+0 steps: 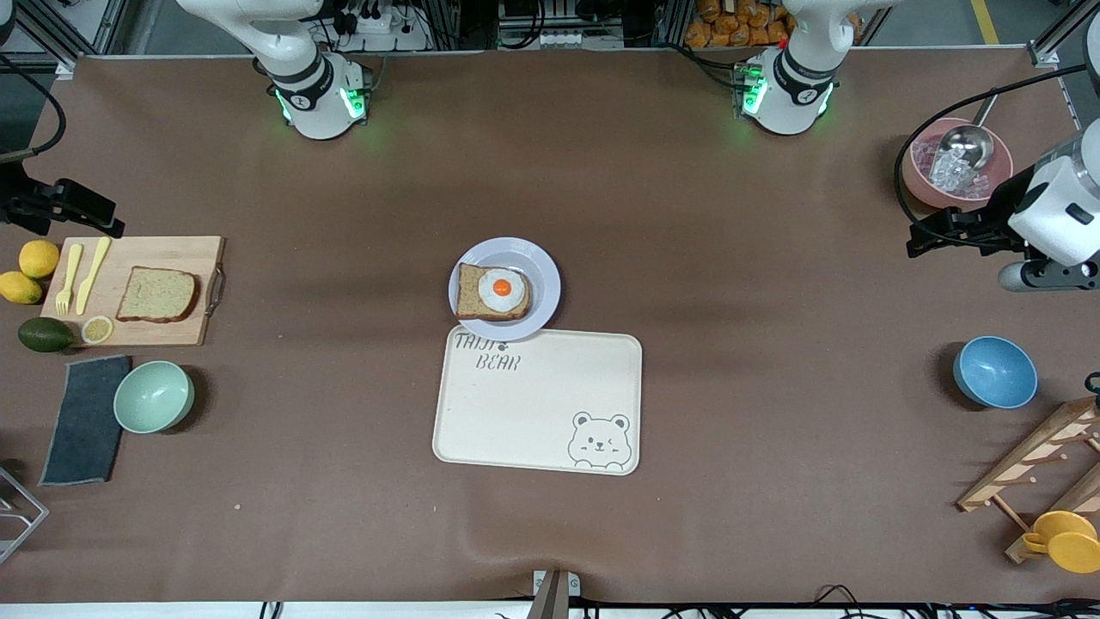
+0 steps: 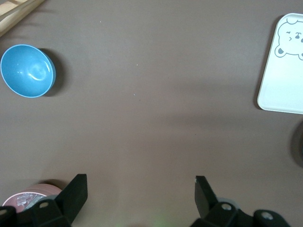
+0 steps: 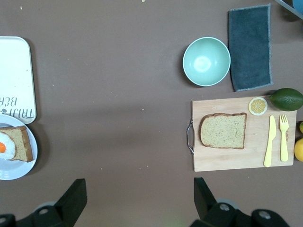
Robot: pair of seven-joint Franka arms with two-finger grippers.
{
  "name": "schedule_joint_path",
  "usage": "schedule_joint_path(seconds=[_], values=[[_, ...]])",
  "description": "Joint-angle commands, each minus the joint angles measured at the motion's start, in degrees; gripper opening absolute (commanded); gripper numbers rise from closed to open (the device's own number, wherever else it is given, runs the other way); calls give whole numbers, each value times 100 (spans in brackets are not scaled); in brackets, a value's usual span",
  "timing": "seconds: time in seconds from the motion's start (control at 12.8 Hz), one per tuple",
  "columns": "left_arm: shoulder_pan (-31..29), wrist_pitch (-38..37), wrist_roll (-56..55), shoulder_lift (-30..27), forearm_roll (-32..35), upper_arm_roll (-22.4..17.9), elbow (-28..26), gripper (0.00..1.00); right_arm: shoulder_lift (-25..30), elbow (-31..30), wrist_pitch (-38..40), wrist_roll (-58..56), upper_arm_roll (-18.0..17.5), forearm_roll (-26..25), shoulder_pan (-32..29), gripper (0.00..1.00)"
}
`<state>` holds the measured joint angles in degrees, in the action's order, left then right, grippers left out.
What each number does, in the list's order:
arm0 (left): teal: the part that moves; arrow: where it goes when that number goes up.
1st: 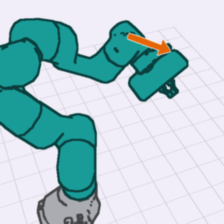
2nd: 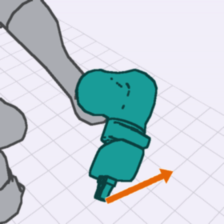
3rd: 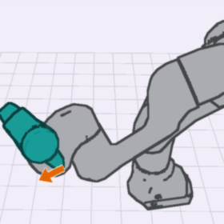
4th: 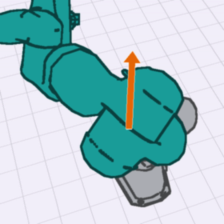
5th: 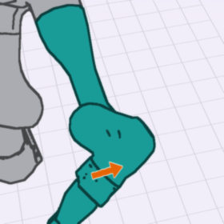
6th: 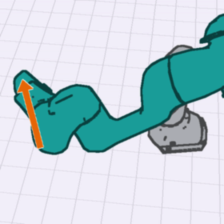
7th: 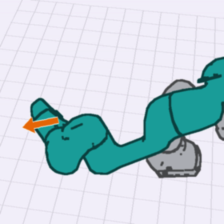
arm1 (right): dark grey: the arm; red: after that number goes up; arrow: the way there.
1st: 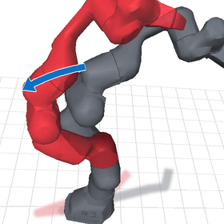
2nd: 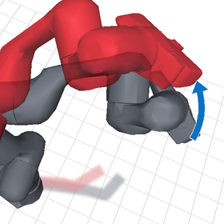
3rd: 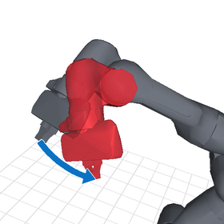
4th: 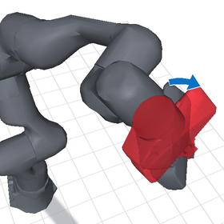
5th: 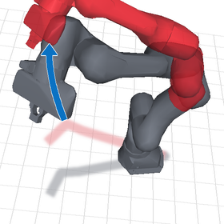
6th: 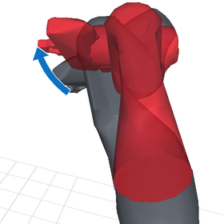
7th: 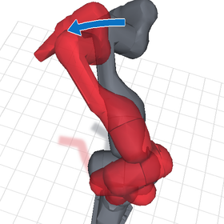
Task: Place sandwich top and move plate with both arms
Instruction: 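Move the right gripper toward the bread slice on the cutting board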
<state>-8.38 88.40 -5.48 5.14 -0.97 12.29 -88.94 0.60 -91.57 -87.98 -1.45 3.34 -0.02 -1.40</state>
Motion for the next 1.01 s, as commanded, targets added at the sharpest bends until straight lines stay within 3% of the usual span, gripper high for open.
schedule_joint_path(seconds=[0.0, 0.47, 0.93], values=[[-14, -51, -67, 119, -122, 19, 166, 100, -16, -63, -44, 30, 35, 37, 8, 100], [-67, -69, -14, 128, 113, -25, 236, 100, -586, -62, -316, -214, 53, 28, -255, 100], [-6, -69, 126, 128, 220, 45, 245, 100, -1772, -63, -896, -2262, 44, 46, -1282, 100]])
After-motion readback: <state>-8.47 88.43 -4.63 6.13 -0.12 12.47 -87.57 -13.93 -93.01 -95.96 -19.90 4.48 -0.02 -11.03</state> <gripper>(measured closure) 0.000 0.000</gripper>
